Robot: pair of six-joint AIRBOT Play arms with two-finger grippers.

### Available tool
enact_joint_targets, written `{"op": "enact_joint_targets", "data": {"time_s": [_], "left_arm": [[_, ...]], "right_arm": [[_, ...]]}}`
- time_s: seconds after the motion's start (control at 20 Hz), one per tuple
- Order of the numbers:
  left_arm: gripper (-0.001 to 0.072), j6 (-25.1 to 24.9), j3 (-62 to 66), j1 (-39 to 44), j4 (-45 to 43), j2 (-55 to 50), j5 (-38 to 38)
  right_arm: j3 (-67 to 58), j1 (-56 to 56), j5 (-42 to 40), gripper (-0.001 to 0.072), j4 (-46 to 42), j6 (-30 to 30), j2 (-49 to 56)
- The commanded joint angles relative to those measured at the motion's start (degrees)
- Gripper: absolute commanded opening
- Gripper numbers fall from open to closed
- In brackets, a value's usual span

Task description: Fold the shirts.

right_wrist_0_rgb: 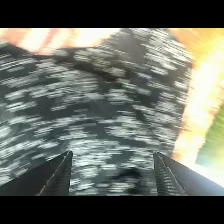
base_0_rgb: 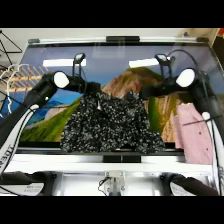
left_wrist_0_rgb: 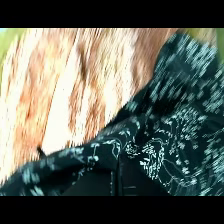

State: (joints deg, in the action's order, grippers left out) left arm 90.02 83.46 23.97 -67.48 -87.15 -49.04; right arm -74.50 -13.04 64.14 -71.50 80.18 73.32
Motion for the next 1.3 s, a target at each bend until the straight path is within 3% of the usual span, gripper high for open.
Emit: {"op": "enact_joint_targets", "data": {"time_s": [0.0, 0.25, 0.55, 0.65, 0.75, 0.8, 0.85, 0.9, 0.95, 1.15, 1.25], "left_arm": [[0.0053, -1.95, 2.49, -0.48, 0.24, -0.31, 1.88], [0.0053, -1.92, 2.49, -3.08, 0.26, -0.39, -4.48], [0.0052, -1.95, 2.47, -6.78, 0.28, -1.42, -11.87], [0.0051, -2.27, 2.47, -7.21, 0.39, -1.7, -13.62], [0.0051, -6.08, 2.49, -7.21, 3.06, -1.64, -15.72], [0.0051, -7.3, 2.49, -7.21, 4.33, -1.66, -16.68], [0.0051, -7.93, 2.49, -7.21, 5.03, -1.64, -17.35], [0.0051, -8.59, 2.49, -7.21, 5.2, -1.64, -17.73], [0.0051, -8.59, 2.49, -7.21, 5.2, -1.64, -17.73], [0.0051, -8.61, 2.49, -7.28, 5.18, -1.57, -17.73], [0.0052, -9.03, 2.49, -7.28, 5.18, -1.57, -17.73]], "right_arm": [[-0.2, -13.46, -2.47, 0.0633, -4.61, 9.01, -1.51], [3.87, -28.72, -14.23, 0.0661, -12.48, 21.4, 6.75], [3.87, -29.68, -27.63, 0.066, -11.3, 28.28, 16.24], [3.87, -29.64, -29.7, 0.066, -15.65, 32.44, 17.57], [3.87, -29.55, -29.66, 0.0656, -20.98, 39.32, 18.69], [3.87, -29.55, -29.62, 0.0577, -22.93, 43.15, 19.02], [3.85, -29.55, -29.51, 0.0389, -24.02, 45.92, 18.99], [3.85, -29.55, -29.35, 0.0122, -24.7, 47.65, 18.8], [3.85, -29.53, -28.98, 0.0068, -25.62, 48.92, 18.45], [3.15, -29.38, -20.81, 0.0062, -33.59, 47.82, 14.14], [3.15, -29.24, -17.27, 0.006, -36.24, 44.28, 11.15]]}}
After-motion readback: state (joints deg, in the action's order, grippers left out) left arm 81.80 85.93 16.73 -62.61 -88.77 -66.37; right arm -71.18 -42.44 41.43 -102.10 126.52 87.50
